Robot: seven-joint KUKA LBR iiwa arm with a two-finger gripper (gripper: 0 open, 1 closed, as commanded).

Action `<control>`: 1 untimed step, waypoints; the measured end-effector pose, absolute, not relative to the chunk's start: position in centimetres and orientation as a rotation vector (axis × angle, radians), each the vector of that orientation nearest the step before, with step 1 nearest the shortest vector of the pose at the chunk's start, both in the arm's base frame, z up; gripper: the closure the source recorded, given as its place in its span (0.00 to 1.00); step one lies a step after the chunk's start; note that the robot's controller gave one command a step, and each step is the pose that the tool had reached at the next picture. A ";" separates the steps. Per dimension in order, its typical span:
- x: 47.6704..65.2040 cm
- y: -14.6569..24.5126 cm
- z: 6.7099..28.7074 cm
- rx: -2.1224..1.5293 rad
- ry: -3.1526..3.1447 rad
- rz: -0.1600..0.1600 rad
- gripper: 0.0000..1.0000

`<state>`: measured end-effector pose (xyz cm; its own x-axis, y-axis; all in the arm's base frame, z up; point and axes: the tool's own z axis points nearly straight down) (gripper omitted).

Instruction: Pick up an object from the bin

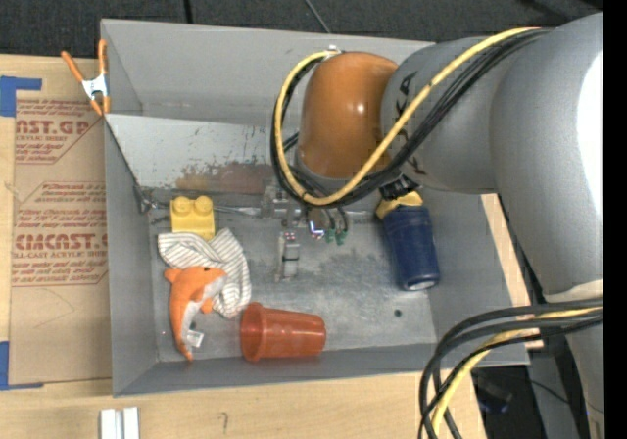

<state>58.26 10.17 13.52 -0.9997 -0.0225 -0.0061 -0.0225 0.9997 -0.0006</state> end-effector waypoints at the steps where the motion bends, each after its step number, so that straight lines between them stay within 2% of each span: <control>1: 56.4 12.9 10.1 0.004 3.139 0.011 0.00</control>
Offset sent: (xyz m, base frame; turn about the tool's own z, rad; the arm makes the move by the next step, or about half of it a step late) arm -0.0112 0.0768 -0.0191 -0.0747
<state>56.35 12.90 10.10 -1.0000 0.0027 -0.0025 0.0027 1.0000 0.0072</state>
